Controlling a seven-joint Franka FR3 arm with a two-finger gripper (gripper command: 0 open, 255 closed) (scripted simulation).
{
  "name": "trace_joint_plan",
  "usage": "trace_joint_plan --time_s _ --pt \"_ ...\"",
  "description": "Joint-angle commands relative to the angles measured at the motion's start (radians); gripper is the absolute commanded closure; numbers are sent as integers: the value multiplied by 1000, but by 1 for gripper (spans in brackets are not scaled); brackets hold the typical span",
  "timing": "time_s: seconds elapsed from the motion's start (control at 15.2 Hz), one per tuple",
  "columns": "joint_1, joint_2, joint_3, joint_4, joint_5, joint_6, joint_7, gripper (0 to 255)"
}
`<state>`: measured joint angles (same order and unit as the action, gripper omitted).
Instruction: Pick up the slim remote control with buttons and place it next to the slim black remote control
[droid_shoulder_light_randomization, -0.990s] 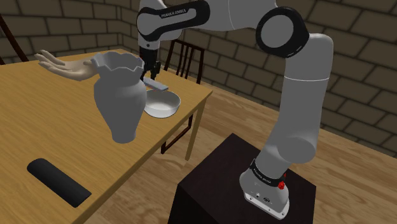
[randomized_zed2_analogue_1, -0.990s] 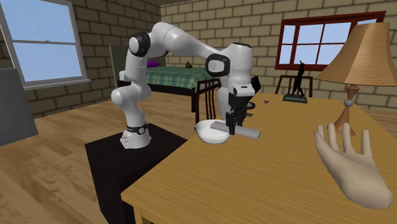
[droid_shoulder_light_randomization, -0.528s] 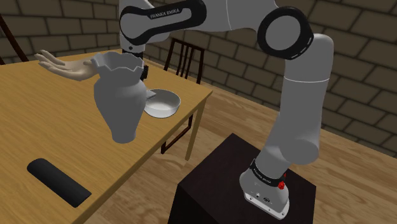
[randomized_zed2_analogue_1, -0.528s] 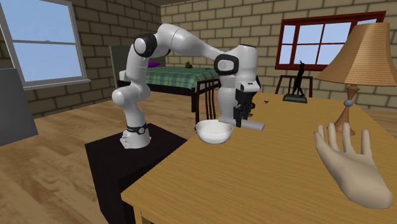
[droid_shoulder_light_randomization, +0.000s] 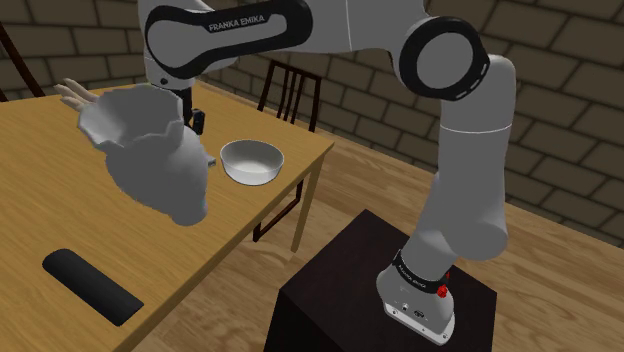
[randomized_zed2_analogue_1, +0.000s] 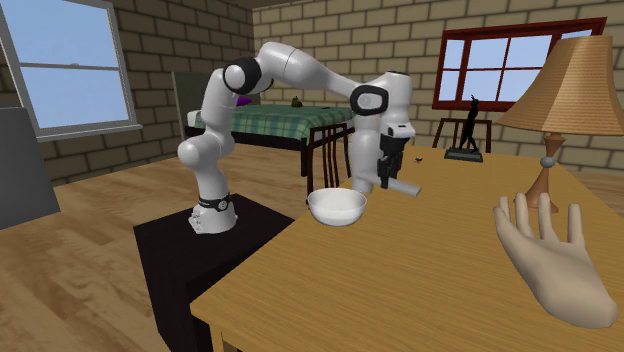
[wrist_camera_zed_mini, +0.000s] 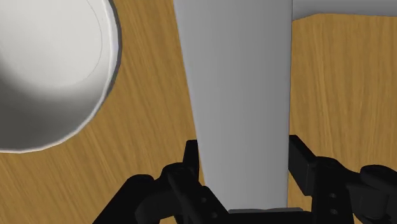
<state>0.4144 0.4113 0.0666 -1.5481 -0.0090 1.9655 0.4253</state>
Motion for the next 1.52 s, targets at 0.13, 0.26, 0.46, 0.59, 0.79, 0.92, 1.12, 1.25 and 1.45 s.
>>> trace_joint_plan --time_s 0.13,0.26,0.46,0.59,0.79,0.92,1.12,1.25,1.45 --pt "61 48 21 78 -13 -29 83 255" --pt "92 79 29 126 -20 -46 123 255" --pt "139 135 41 215 -31 -78 180 255" --pt "172 180 47 286 -39 -105 216 255" --pt "223 260 54 418 -51 -156 267 255" --pt "248 305 56 493 -56 -186 289 255" --pt "246 305 55 453 -57 -146 290 255" --pt "245 308 55 430 -57 -121 290 255" --pt "244 313 54 399 -58 -84 291 255"
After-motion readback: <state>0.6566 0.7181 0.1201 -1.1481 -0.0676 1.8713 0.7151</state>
